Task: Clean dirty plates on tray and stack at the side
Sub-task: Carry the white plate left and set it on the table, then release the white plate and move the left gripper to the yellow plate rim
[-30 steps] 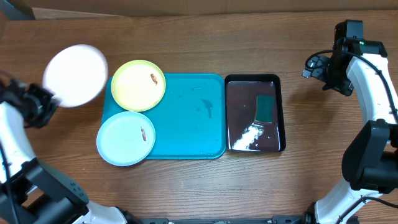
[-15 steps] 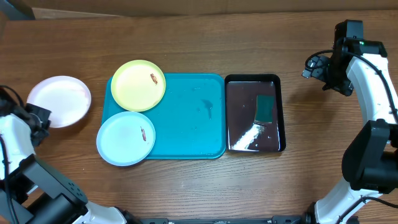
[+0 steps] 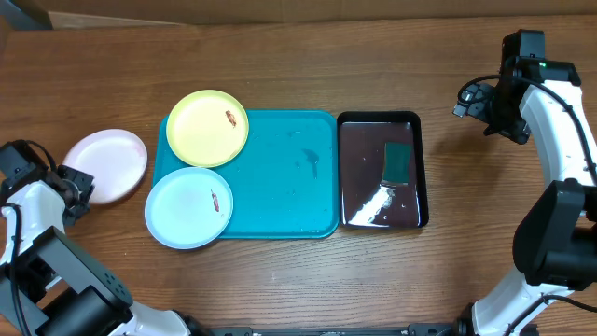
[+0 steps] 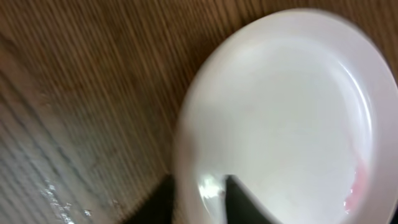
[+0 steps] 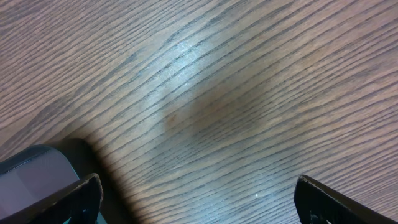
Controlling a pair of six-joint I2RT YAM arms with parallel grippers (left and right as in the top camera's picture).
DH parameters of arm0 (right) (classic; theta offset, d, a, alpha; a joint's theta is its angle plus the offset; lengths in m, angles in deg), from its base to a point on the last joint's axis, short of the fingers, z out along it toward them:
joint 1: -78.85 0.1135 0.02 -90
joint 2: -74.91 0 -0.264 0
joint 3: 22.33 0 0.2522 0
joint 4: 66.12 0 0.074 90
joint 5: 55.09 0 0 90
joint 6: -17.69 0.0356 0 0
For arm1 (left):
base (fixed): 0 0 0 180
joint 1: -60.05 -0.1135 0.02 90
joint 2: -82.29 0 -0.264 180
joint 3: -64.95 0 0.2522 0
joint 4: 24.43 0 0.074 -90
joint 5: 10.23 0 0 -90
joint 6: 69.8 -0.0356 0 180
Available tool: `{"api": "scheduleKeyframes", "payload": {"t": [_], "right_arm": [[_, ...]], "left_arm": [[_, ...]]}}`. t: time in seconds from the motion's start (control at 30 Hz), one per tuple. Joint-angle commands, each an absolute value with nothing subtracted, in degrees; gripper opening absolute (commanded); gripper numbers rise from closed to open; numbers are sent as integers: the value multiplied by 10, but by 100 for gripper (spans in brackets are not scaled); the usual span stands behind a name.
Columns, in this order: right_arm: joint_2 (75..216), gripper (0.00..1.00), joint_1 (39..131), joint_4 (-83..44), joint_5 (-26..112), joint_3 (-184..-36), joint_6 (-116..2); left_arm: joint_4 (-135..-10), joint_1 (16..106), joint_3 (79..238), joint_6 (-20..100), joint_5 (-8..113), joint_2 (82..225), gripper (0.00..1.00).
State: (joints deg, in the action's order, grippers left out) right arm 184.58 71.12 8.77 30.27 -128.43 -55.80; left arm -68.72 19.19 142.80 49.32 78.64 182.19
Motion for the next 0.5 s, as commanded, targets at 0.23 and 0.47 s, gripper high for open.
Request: {"api": "scheduleKeyframes", "payload": {"t": [0.23,0.47], "right_arm": [[1836,100,712,86,305,-1287,-556],[1836,100,712,86,305,-1287,-556]], "left_arm": [[-767,255,1520,421,676,1821,60],[-817,371,1604,364,686,1821,63]]}}
